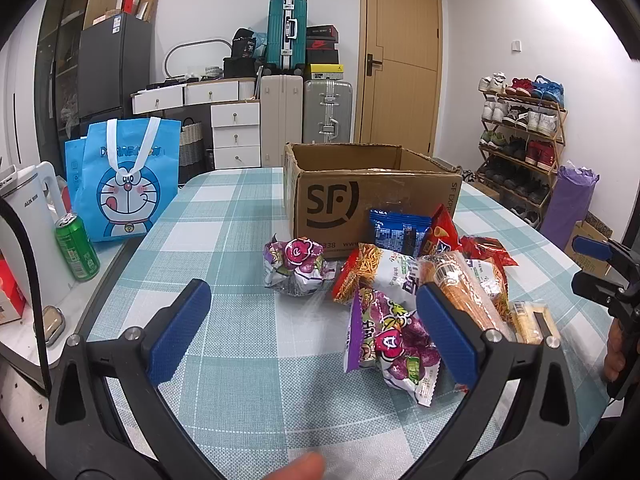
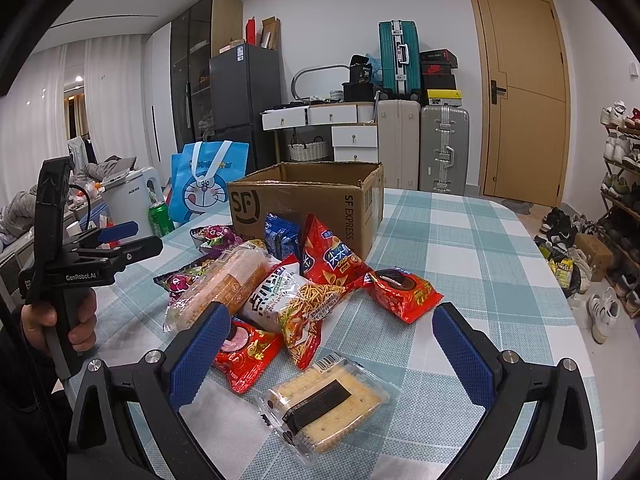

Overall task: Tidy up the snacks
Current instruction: 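Reach both tools toward the snack pile beside the cardboard box, then lower left tool to purple candy bag while right tool lowers to cracker pack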

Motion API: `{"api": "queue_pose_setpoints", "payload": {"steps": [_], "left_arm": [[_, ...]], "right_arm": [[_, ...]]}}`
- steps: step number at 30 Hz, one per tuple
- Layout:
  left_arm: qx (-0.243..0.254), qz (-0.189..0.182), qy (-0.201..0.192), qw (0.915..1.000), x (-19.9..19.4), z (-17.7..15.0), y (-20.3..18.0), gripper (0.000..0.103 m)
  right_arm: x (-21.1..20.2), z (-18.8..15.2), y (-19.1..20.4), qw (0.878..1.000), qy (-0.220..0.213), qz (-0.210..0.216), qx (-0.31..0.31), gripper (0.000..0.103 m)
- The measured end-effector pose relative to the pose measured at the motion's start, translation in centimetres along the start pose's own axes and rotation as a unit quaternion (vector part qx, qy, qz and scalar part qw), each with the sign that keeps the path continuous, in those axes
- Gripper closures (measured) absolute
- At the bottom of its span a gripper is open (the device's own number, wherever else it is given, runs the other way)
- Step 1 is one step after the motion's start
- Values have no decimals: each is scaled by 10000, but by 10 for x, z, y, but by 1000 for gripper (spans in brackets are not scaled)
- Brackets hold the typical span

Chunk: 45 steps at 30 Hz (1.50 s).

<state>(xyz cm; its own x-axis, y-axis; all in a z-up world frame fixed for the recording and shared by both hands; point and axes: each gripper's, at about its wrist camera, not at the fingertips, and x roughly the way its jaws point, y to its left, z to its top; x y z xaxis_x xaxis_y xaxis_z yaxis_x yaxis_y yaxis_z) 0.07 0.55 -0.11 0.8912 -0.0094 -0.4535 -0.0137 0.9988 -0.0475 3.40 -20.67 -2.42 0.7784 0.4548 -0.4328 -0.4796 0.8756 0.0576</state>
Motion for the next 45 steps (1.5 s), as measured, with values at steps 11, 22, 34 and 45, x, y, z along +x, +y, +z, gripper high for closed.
{"api": "queue_pose_setpoints", "payload": {"steps": [11, 22, 34, 45], "left_arm": [[8, 9, 0, 10000, -2, 1, 0, 1], [17, 43, 12, 10000, -1, 0, -1, 1], [288, 55, 275, 9992, 8, -1, -5, 1], [366, -52, 638, 9973, 18, -4, -11, 1]], "right_arm": [[0, 0, 0, 10000, 8, 1, 2, 0], [1, -3, -2, 9999, 131, -37, 20, 0], [25, -9, -4, 9940, 1067, -250, -74, 0], [44, -28, -6, 9812, 1927, -74, -77, 0]]}}
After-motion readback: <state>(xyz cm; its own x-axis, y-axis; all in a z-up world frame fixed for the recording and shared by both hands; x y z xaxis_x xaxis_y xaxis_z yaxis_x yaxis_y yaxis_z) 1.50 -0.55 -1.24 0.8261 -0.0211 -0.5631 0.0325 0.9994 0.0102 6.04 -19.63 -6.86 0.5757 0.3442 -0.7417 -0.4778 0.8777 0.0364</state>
